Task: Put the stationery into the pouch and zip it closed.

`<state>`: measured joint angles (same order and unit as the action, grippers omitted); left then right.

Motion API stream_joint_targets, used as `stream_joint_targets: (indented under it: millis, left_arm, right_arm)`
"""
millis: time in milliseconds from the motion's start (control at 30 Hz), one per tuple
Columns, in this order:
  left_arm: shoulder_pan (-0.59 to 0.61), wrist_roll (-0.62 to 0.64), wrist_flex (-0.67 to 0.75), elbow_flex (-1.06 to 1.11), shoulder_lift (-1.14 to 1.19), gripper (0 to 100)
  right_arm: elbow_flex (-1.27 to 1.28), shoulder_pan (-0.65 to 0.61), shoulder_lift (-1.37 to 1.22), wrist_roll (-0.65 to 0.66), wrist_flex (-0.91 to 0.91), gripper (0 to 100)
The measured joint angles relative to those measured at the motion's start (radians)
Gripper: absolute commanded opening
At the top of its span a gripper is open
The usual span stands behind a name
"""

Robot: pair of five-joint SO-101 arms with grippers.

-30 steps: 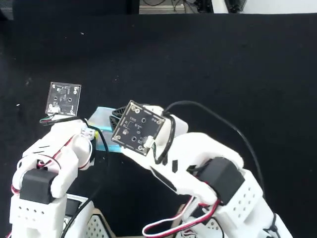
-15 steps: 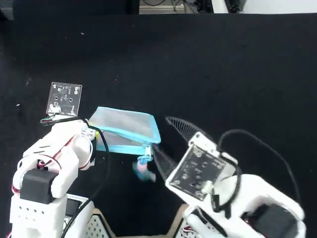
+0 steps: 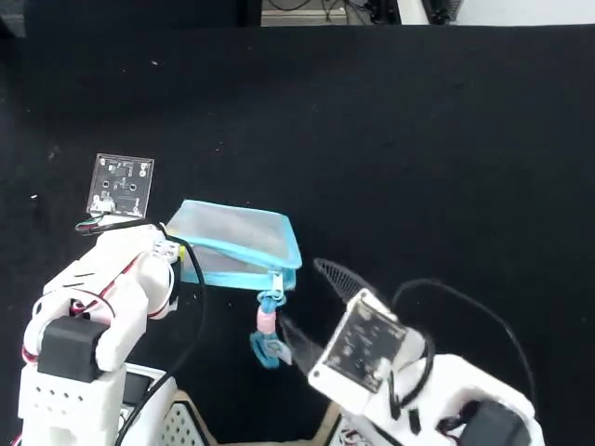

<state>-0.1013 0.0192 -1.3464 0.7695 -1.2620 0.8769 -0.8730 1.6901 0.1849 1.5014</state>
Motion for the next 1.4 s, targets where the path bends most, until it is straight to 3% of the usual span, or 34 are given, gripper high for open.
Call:
stream_joint_targets:
  millis: [167,400,667,800,1067,1400]
  left_arm:
    - [0.0,0.0,0.0,0.0,0.0,3]
    - [0.0,0.0,0.0,0.0,-0.005,3]
    - [0.003,-0.003,0.003,-0.002,-0.005,3]
    - [0.003,-0.003,0.003,-0.002,-0.006,3]
    - [0.002,-0.002,0.009,-0.002,-0.006,3]
    - [0.005,-0.071,0.031,0.0,0.014,3]
  right_arm:
    - [0.098,-0.032,0.11,-0.011,-0.035,18.9]
    - [0.101,-0.066,0.112,-0.015,-0.04,22.5]
    - [0.1,-0.295,-0.011,-0.023,-0.038,22.6]
    - [0.091,-0.31,-0.063,-0.023,-0.04,22.7]
    - [0.092,-0.129,-0.026,-0.023,-0.124,22.7]
    - [0.29,0.084,-0.018,-0.021,-0.496,22.6]
